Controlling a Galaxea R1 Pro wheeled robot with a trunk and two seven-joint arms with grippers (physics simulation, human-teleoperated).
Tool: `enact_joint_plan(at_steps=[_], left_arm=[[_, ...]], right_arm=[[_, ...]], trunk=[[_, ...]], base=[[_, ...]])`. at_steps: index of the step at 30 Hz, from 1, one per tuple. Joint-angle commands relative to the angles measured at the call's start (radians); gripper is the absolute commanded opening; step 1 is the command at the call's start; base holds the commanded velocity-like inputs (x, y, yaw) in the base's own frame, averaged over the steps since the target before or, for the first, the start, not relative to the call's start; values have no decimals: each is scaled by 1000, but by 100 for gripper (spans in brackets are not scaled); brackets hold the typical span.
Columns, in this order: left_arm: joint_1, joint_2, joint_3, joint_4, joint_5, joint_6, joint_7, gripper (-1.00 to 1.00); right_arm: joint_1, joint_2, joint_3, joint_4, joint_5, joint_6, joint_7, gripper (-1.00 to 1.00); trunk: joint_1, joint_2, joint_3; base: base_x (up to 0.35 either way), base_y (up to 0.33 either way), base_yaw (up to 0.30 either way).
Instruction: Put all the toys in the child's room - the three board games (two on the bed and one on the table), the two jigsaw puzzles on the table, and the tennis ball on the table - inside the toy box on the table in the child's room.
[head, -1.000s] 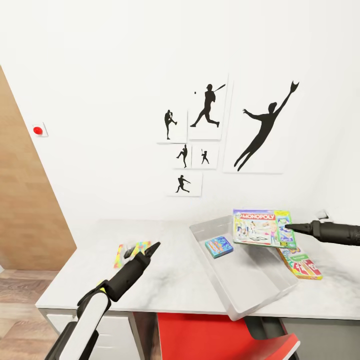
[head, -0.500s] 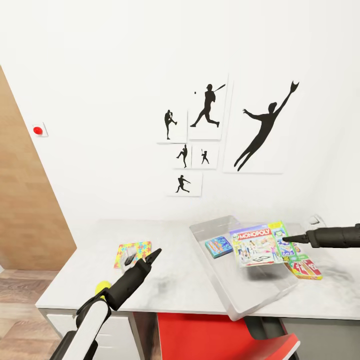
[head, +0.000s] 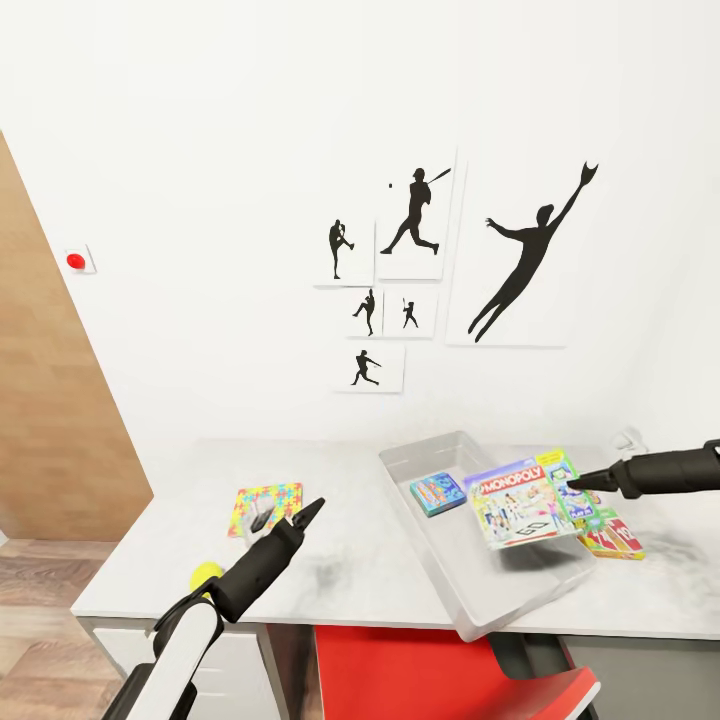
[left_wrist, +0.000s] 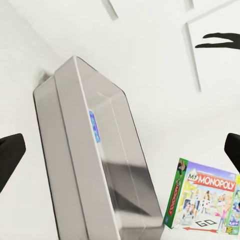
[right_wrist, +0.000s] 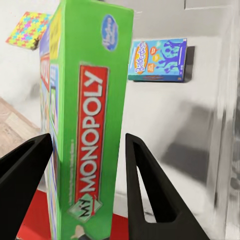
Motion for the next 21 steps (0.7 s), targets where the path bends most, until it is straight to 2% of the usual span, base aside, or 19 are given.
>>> enact_joint_plan(at_steps=[1,13,17,18,21], left_arm=[[-1,0,0,0,6,5,0,100],[-1,-2,0,0,6,6,-1,100],[-1,-2,-1,0,6,6,-1,100],[-1,-2,-1,0,6,6,-1,100],[-2,-2,-1,0,6,7,-1,100]], right_arm=[[-8,0,1,-1,10,7,7,-100],[-36,13,5,0,34,-10,11,-100],[-51,39,8,0,79,-31,11,-100],[-51,39,8,0,79,-31,11,-100],[-59,63,16,-1,125,-39,13,-100]], trunk=[[1,-2,-2],[1,-2,-7],[1,-2,-12],[1,-2,-14],[1,-2,-18]], base=[[0,0,0],[0,0,0],[0,0,0],[0,0,0],[0,0,0]])
